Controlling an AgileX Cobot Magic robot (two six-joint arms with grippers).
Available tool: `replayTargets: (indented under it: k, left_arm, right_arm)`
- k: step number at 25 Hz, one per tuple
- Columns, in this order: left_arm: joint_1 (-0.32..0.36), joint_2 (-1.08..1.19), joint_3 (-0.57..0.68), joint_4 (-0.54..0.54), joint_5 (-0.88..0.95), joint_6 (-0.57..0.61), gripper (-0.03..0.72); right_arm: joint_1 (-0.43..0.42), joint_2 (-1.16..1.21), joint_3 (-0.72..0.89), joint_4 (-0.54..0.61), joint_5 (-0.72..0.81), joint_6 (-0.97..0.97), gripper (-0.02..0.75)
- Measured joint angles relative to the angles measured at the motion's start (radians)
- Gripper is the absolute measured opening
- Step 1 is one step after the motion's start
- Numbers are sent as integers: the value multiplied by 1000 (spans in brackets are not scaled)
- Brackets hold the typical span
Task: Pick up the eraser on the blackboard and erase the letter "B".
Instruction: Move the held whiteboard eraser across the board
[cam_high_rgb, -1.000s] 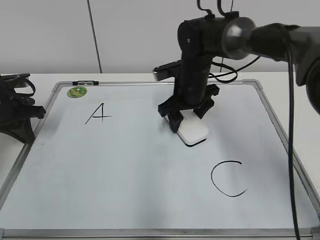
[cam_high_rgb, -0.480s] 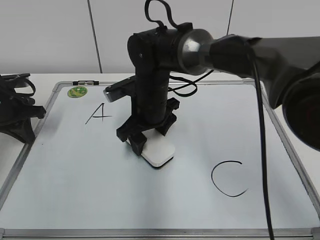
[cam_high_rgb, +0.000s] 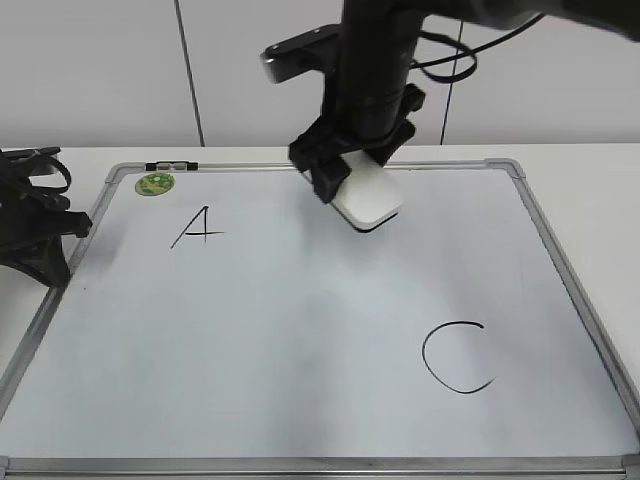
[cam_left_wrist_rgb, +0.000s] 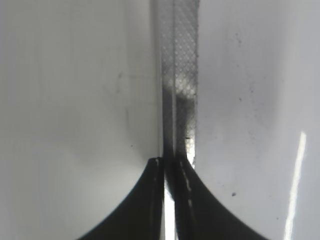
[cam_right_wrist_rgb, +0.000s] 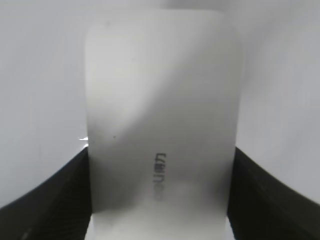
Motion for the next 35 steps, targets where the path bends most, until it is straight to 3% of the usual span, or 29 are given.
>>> replayTargets:
  k: [10, 14, 19, 25, 35]
  left_arm:
    - [0, 2, 0, 0, -2, 0, 10]
    - [0, 2, 0, 0, -2, 0, 10]
    - [0, 2, 0, 0, -2, 0, 10]
    - [0, 2, 0, 0, -2, 0, 10]
    - [0, 2, 0, 0, -2, 0, 10]
  right_arm:
    - [-263, -220, 216, 5, 2, 0, 551]
    - [-370, -298, 332, 58, 2, 3, 551]
    - [-459, -371, 525, 90, -90, 46, 551]
    - [-488, -380, 684, 144, -230, 61, 551]
    - [-489, -295, 713, 146, -342, 61, 551]
